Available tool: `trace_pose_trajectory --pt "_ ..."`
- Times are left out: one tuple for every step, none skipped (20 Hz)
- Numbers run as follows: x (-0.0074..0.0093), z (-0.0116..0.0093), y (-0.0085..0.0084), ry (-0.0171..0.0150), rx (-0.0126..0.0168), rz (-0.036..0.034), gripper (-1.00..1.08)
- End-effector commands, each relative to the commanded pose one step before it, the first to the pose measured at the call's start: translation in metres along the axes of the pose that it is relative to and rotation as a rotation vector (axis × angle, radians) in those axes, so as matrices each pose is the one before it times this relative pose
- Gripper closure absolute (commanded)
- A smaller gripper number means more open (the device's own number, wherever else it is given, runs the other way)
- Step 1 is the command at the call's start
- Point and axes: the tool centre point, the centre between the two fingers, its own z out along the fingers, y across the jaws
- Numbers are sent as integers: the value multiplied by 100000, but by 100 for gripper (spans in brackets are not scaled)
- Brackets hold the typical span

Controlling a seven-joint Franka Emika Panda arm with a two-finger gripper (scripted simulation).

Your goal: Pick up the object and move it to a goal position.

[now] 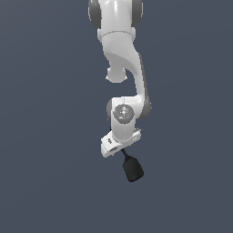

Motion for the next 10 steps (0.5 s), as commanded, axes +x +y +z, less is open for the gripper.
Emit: trace_pose_trajectory --pt "41 800 15 112 -60 -93 -92" --pt "21 155 20 0 0 0 -92" --pt "32 76 19 0 0 0 -92" --pt "36 8 16 0 0 0 -92" --pt "15 -10 6 0 0 0 -92" --pt "0 0 0 0 0 0 108" --pt "0 0 0 0 0 0 108" --pt "0 0 0 0 0 0 108" --pt "0 0 0 0 0 0 108" --pt "0 0 0 0 0 0 108"
